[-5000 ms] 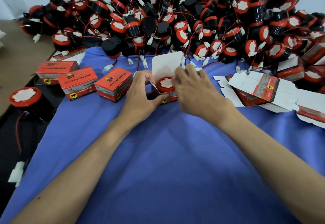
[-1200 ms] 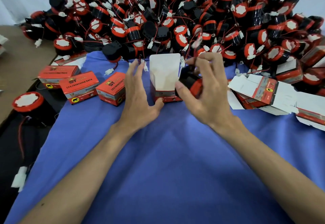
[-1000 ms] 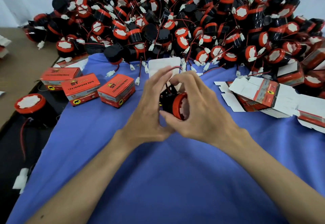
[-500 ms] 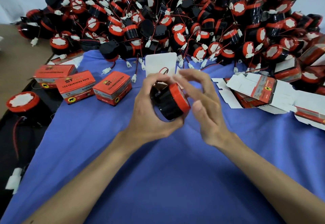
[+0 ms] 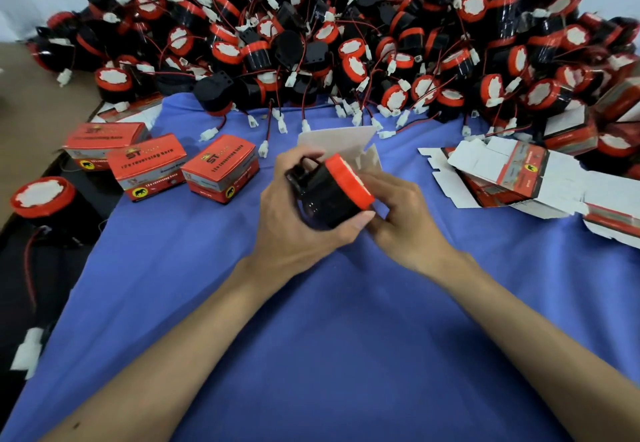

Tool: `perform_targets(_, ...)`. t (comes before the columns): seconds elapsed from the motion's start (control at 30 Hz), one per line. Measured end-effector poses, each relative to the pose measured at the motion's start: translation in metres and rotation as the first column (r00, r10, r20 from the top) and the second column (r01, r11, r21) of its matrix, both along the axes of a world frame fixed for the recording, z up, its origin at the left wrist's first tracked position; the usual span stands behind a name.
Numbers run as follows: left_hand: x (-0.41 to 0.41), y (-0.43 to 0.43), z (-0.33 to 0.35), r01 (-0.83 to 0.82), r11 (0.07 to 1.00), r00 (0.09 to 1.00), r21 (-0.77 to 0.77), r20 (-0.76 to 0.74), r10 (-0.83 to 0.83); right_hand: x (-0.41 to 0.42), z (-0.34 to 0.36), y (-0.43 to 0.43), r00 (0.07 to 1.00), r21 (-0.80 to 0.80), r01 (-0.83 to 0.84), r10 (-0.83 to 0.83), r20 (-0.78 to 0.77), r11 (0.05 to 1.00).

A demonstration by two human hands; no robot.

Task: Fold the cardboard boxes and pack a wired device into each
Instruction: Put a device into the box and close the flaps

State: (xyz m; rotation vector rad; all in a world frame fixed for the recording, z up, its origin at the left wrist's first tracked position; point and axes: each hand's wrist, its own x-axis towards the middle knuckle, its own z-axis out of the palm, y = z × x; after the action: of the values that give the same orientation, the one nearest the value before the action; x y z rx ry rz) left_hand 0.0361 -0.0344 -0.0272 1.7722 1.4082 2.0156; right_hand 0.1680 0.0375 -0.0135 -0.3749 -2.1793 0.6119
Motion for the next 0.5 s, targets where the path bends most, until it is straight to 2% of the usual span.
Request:
perform_targets(0.07,-0.003,0.002,-0.005,-0.039,0.999,0.999,0.012,-0.004,0.039,-0.004,-0.004,-0.003,1.000,0.076,0.029,-0.029,-0.006,0.997)
perform_targets(0.23,-0.003,0.007,-0.008,-0.081,0.997,0.997,0.006,0.020,0.081,-0.007,-0.005,-0.001,0.999,0.045,0.036,-0.036,0.001,0.998)
perform_targets(0.4,-0.002,0.011,-0.009,-0.116,0.993,0.993,0.032,0.039,0.115,-0.005,-0.003,0.000,0.983,0.118,0.118,-0.099,-0.154,0.986)
perform_targets(0.5,-0.001,0.011,-0.008,-0.111,0.994,0.992,0.026,0.059,0.109,-0.004,-0.004,0.003,0.989,0.162,0.129,-0.114,-0.096,0.978)
